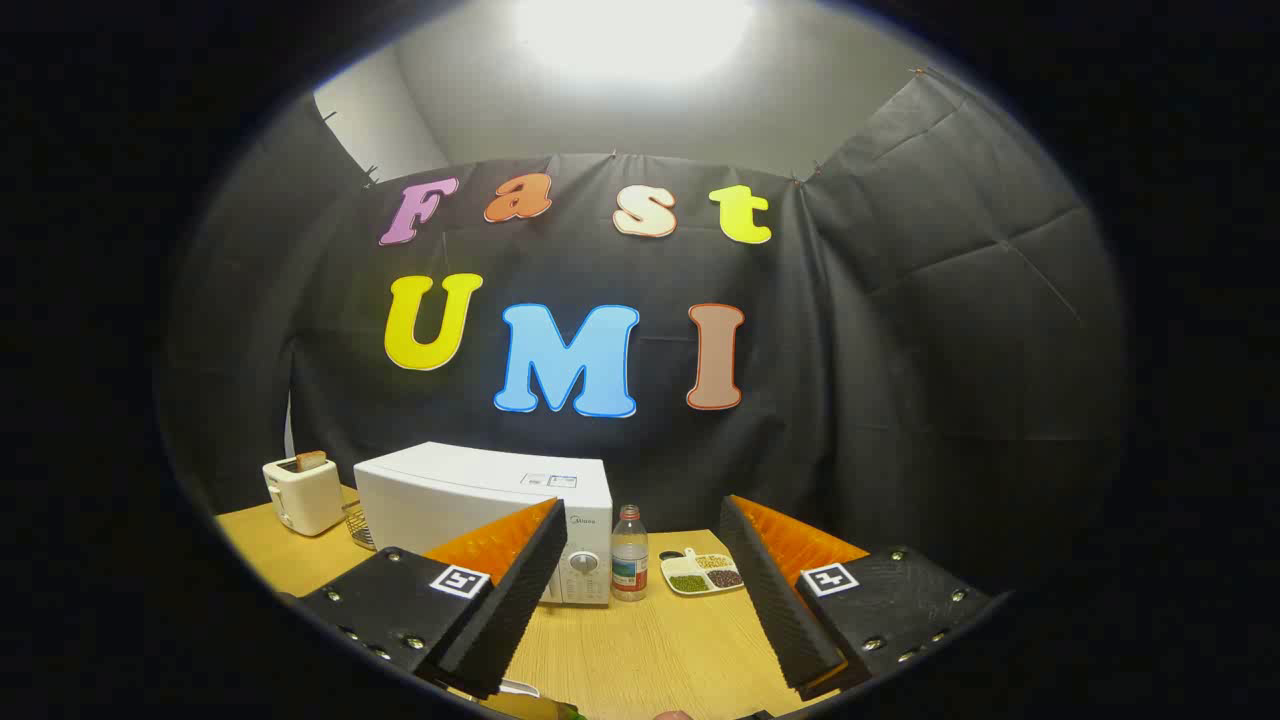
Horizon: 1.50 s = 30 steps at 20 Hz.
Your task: Open the microwave, put the food inside, and close the microwave door.
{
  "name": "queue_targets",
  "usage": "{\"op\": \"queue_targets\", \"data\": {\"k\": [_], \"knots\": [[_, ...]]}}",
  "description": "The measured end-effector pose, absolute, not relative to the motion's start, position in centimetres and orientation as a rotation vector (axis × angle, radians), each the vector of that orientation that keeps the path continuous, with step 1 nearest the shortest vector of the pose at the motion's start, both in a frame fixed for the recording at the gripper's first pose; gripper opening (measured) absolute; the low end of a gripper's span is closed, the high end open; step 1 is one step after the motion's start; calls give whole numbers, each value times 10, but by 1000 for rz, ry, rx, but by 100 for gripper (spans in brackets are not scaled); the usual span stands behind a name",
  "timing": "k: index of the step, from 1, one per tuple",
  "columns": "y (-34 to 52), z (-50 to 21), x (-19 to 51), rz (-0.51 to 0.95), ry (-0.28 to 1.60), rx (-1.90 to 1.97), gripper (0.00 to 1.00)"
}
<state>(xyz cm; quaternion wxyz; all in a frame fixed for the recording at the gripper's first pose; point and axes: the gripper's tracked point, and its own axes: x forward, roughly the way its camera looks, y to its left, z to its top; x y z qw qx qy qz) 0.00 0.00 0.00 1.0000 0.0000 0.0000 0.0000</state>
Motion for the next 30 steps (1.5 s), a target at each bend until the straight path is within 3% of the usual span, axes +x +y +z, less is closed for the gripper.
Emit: {"op": "queue_targets", "data": {"k": [30], "knots": [[21,-3,30,31,14,51,97]]}}
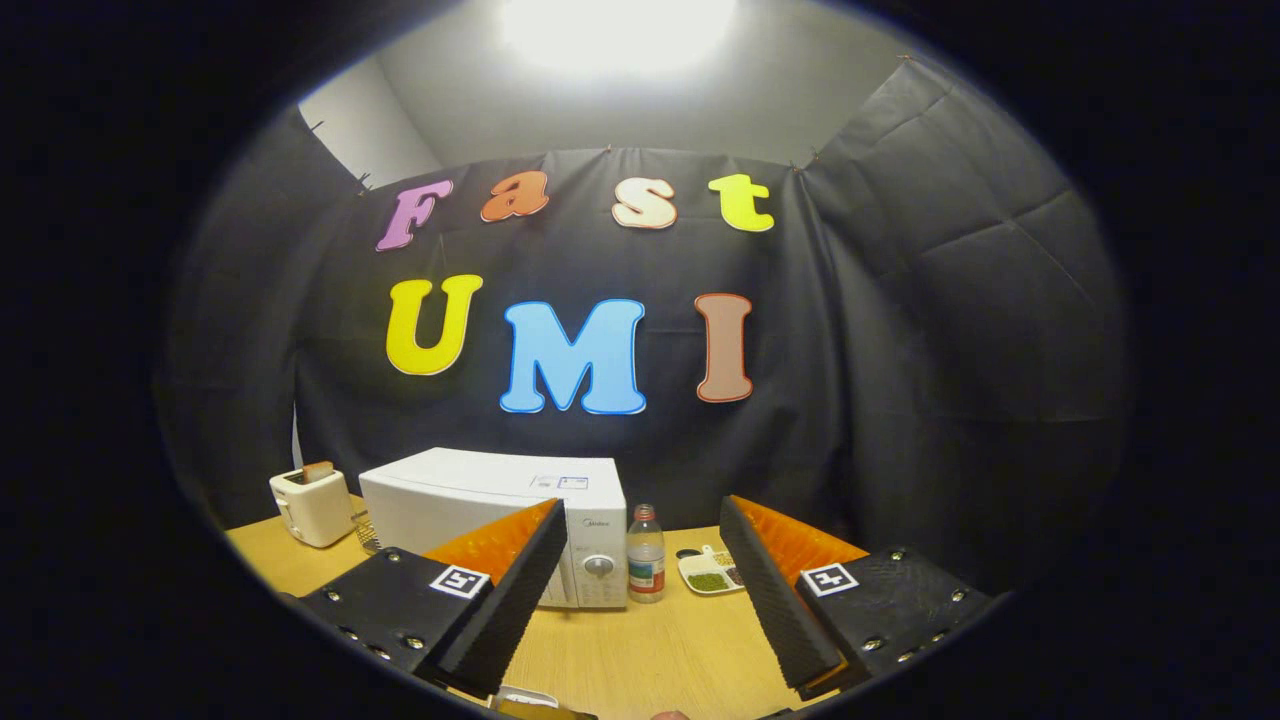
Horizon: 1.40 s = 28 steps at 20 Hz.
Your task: Open the microwave, put the food inside, and close the microwave door.
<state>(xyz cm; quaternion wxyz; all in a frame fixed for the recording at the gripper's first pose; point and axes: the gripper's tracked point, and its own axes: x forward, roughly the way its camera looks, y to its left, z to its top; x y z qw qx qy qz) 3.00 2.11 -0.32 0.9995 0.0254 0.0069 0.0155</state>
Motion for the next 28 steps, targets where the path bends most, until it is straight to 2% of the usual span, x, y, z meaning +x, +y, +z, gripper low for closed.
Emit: {"op": "queue_targets", "data": {"k": [9,21,28], "knots": [[81,-18,104,153,34,46,98],[124,-116,194,208,258,-19,98],[135,-172,219,209,399,-30,98]]}}
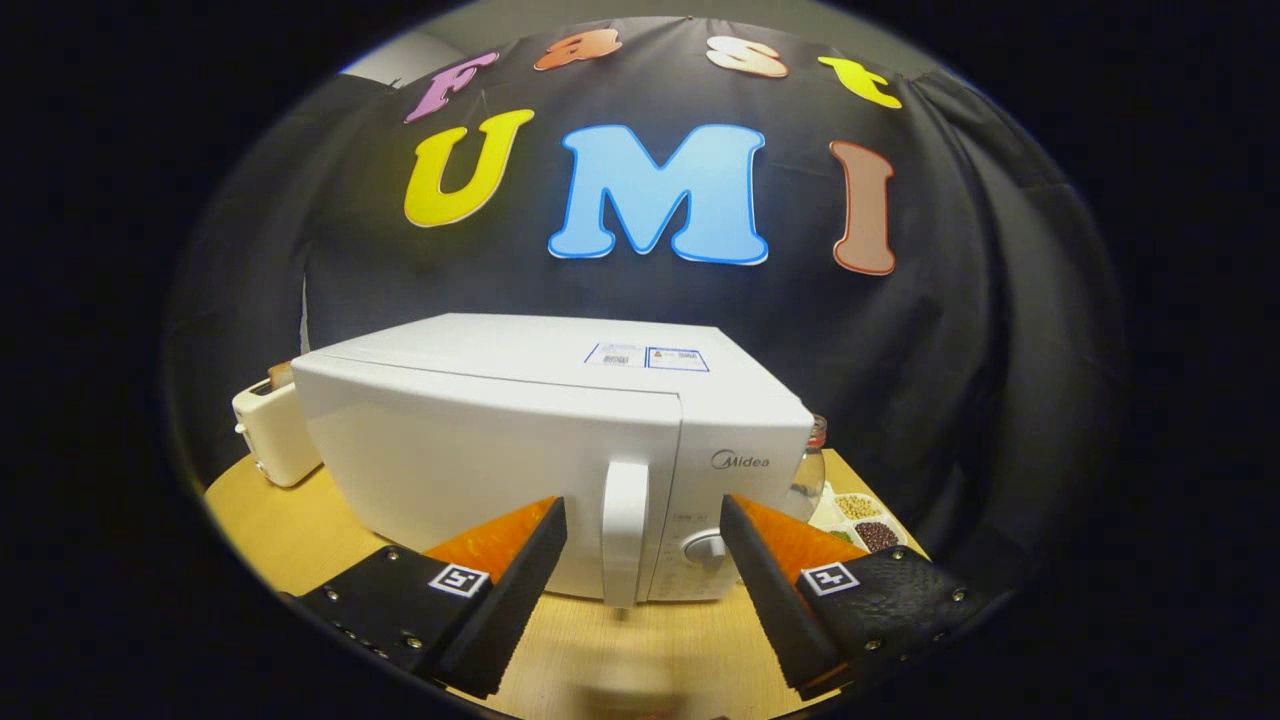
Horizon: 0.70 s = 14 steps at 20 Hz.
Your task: Open the microwave, put the food inside, and close the microwave door.
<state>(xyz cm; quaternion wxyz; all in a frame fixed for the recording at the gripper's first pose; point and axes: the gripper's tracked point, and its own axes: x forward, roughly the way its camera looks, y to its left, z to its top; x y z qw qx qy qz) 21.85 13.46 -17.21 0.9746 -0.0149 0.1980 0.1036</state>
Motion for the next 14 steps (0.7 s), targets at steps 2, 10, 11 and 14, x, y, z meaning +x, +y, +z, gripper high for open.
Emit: {"op": "queue_targets", "data": {"k": [2,10,11,14], "knots": [[139,-181,223,210,431,-17,98],[151,-207,231,208,518,40,50],[151,-209,232,204,521,29,49],[149,-208,231,210,523,30,31]]}}
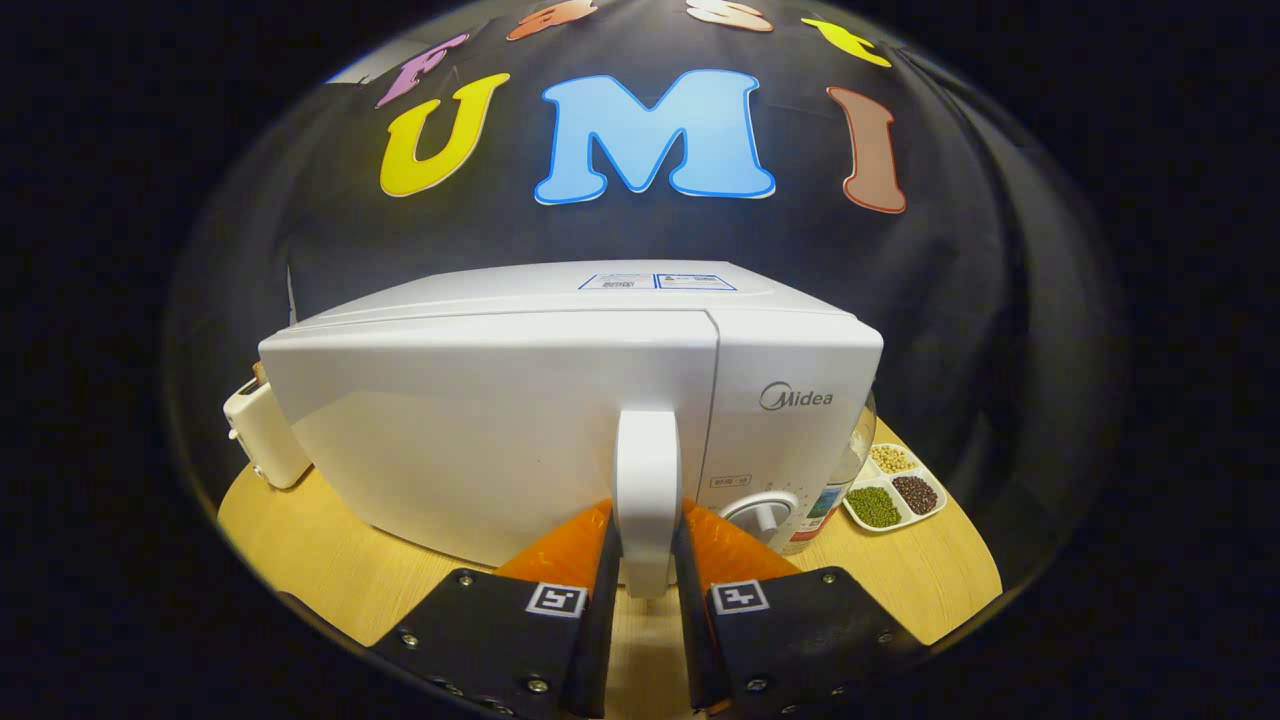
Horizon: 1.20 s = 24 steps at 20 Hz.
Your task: Open the microwave, put the food inside, and close the microwave door.
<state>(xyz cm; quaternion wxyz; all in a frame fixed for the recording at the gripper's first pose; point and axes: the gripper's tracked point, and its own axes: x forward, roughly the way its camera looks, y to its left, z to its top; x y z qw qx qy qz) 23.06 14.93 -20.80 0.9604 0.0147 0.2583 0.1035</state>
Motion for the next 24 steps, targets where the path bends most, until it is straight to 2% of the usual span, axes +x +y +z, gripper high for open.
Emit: {"op": "queue_targets", "data": {"k": [1,4,5,6,13,16,24], "knots": [[150,-208,231,216,530,38,30],[149,-207,228,211,528,13,15],[149,-209,228,213,528,6,15],[149,-205,227,204,522,15,5],[150,-207,223,220,537,-5,4],[150,-204,203,246,512,-74,4],[159,-202,141,325,629,-54,4]]}}
